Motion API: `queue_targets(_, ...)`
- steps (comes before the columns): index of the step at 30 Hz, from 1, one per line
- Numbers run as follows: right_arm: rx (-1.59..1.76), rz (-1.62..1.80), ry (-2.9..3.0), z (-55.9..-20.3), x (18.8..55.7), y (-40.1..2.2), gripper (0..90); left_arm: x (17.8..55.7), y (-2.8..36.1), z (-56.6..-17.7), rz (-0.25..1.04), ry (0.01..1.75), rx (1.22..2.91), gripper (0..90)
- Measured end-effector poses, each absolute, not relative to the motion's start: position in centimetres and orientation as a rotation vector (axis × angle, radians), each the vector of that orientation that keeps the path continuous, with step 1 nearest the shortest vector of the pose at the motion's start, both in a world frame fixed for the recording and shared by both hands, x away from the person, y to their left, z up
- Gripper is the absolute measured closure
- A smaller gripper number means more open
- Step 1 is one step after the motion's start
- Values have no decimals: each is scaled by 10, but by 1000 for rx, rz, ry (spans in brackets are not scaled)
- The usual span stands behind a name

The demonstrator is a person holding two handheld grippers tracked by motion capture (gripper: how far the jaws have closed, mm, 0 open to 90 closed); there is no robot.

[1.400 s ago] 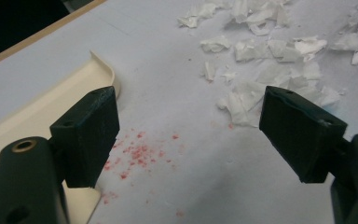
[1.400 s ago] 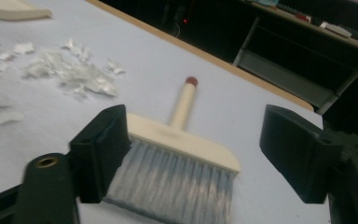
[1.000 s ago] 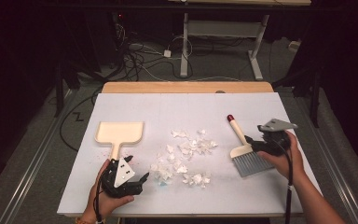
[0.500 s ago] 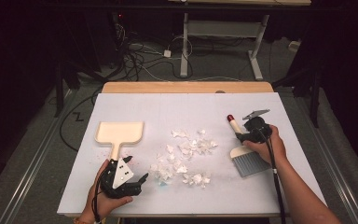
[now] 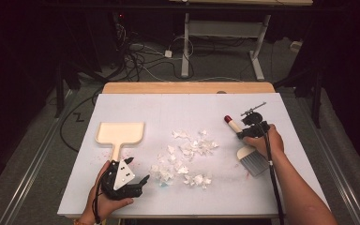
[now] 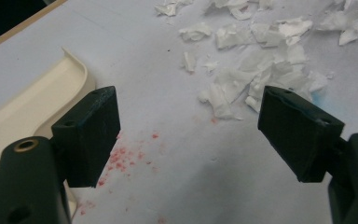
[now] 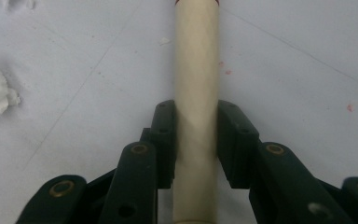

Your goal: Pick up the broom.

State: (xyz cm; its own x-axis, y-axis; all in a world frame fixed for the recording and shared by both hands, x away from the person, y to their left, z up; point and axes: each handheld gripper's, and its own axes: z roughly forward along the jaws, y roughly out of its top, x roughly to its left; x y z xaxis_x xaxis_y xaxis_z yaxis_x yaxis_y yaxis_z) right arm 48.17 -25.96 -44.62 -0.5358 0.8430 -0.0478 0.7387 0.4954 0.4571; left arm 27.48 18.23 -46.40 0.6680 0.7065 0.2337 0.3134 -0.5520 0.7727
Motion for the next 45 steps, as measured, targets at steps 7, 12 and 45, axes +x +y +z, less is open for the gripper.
queue_targets(7, 1342, 633, 2429, -442, 476, -265, 712, 274, 183, -463, 691, 787, 2147, 201)
queue_targets(12, 1315, 785, 2317, -424, 459, -278, 713, 273, 183, -462, 691, 796, 2138, 201)
queue_targets(45, 958, 1320, 2037, -350, 350, -240, 713, 291, -7, -410, 373, 489, 2039, 234)
